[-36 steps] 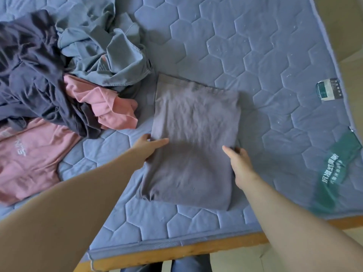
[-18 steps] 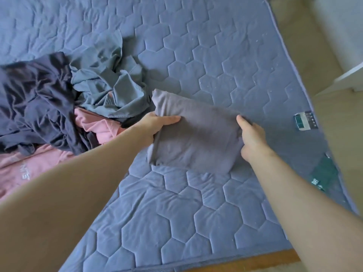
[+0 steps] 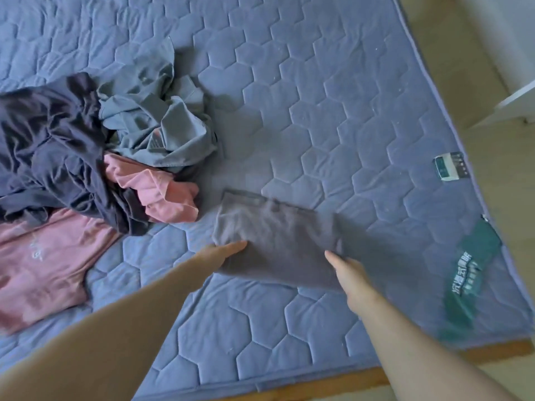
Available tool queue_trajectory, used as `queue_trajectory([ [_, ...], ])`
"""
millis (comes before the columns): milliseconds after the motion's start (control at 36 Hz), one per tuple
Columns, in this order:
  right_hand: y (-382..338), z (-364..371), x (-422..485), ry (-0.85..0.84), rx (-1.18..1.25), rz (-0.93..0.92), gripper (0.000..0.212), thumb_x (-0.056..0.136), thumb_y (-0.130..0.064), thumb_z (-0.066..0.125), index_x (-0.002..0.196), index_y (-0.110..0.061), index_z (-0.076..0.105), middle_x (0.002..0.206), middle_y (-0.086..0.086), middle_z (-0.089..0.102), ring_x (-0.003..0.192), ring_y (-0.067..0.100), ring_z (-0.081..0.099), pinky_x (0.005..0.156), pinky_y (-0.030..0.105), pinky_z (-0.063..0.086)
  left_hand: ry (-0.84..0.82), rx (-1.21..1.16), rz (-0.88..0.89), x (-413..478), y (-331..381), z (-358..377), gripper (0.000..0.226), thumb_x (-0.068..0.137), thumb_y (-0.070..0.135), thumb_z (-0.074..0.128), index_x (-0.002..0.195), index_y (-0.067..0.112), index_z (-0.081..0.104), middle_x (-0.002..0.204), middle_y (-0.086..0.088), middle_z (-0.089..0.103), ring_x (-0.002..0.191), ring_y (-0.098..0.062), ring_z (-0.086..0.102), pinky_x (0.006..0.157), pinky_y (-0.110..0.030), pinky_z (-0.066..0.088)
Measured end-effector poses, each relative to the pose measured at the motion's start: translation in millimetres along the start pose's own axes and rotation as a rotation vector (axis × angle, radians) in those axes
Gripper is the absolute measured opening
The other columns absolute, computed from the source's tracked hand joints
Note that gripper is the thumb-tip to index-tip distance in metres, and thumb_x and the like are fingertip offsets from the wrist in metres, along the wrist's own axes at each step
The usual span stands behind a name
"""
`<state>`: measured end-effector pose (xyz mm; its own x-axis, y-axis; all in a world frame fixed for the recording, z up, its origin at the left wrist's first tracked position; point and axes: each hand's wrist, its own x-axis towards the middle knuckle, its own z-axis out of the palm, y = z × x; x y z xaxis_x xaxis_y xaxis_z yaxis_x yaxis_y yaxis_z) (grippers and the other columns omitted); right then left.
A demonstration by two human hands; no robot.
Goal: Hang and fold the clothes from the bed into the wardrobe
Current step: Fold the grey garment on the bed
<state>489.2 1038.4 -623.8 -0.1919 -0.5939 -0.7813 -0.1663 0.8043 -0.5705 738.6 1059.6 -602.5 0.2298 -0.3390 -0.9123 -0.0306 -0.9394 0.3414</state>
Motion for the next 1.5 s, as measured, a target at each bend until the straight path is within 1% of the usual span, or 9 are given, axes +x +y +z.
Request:
queue_trajectory([
  [83, 33, 1, -6, -0.003, -0.081, 0.048, 0.03, 0.09, -0.018, 0.061, 0.114, 0.0, 0.064, 0.108, 0.01, 0.065, 0.093, 0.019, 0.056, 0.08, 0.028, 0.041, -0.057, 0.011, -0.111, 4, -31, 5, 0.059, 0.064, 0.038, 0.083, 0.111, 0.016, 0.055, 0.098, 0.002, 0.061, 0.085, -0.012, 0.054, 0.065, -0.026, 0.039],
  [250, 28, 5, 7, -0.013, 0.01, 0.124, 0.037, 0.086, -0.021, 0.066, 0.117, -0.002, 0.06, 0.111, 0.009, 0.064, 0.098, 0.022, 0.059, 0.082, 0.03, 0.043, -0.109, -0.052, -0.085, 16, -24, 1, 0.065, 0.059, 0.05, 0.08, 0.112, 0.022, 0.056, 0.106, 0.004, 0.063, 0.101, -0.014, 0.058, 0.093, -0.031, 0.044],
  [556, -9, 3, 3, 0.043, 0.134, -0.21, 0.01, 0.085, -0.013, 0.065, 0.08, -0.022, 0.064, 0.071, -0.019, 0.069, 0.066, -0.009, 0.062, 0.053, 0.004, 0.043, -0.106, -0.29, 0.131, 16, 4, -3, 0.025, 0.075, 0.014, 0.074, 0.099, 0.014, 0.066, 0.089, -0.003, 0.074, 0.082, -0.018, 0.07, 0.067, -0.03, 0.054],
  [722, 34, 7, -4, -0.011, 0.046, 0.006, 0.013, 0.088, -0.008, 0.061, 0.099, -0.014, 0.059, 0.09, 0.0, 0.062, 0.079, 0.014, 0.056, 0.069, 0.022, 0.041, 0.095, 0.282, 0.117, 20, -31, 16, 0.047, 0.083, 0.03, 0.069, 0.121, 0.006, 0.054, 0.11, -0.008, 0.06, 0.098, -0.024, 0.055, 0.081, -0.029, 0.042],
  [917, 30, 1, 5, -0.145, 0.131, 0.192, 0.022, 0.081, -0.019, 0.071, 0.101, -0.018, 0.063, 0.095, -0.001, 0.07, 0.092, 0.02, 0.064, 0.088, 0.04, 0.05, -0.174, -0.056, -0.08, 19, -32, 2, 0.043, 0.076, 0.005, 0.072, 0.116, 0.008, 0.057, 0.103, -0.008, 0.068, 0.088, -0.025, 0.065, 0.068, -0.037, 0.055],
  [1111, 15, -6, 2, -0.228, 0.138, 0.099, 0.03, 0.076, 0.017, 0.053, 0.079, -0.012, 0.062, 0.059, -0.002, 0.068, 0.052, 0.013, 0.064, 0.057, 0.027, 0.048, -0.392, 0.002, 0.02, 10, -21, -14, 0.057, 0.047, -0.008, 0.074, 0.102, 0.004, 0.065, 0.092, -0.007, 0.073, 0.09, -0.022, 0.066, 0.073, -0.027, 0.052],
  [1222, 25, -11, -10, -0.346, 0.017, 0.124, 0.031, 0.074, 0.019, 0.052, 0.08, -0.01, 0.062, 0.06, -0.001, 0.068, 0.058, 0.014, 0.064, 0.055, 0.023, 0.049, -0.384, 0.361, 0.034, 6, -38, -17, 0.046, 0.063, -0.007, 0.076, 0.106, -0.007, 0.06, 0.096, -0.026, 0.067, 0.084, -0.029, 0.063, 0.068, -0.027, 0.052],
  [1361, 29, -14, -10, -0.305, 0.042, 0.159, 0.031, 0.075, 0.02, 0.053, 0.082, -0.009, 0.061, 0.068, 0.005, 0.067, 0.069, 0.025, 0.061, 0.066, 0.032, 0.047, -0.283, 0.22, 0.053, 8, -46, -17, 0.062, 0.039, 0.013, 0.08, 0.098, -0.001, 0.065, 0.093, -0.019, 0.07, 0.088, -0.029, 0.065, 0.082, -0.036, 0.052],
  [1500, 14, -12, -2, -0.224, 0.162, 0.04, 0.031, 0.073, 0.023, 0.05, 0.075, -0.006, 0.06, 0.059, 0.002, 0.066, 0.058, 0.019, 0.062, 0.06, 0.028, 0.049, -0.235, -0.065, 0.187, 7, -30, -15, 0.03, 0.047, 0.001, 0.073, 0.076, 0.006, 0.07, 0.076, -0.006, 0.072, 0.079, -0.02, 0.068, 0.067, -0.027, 0.053],
])
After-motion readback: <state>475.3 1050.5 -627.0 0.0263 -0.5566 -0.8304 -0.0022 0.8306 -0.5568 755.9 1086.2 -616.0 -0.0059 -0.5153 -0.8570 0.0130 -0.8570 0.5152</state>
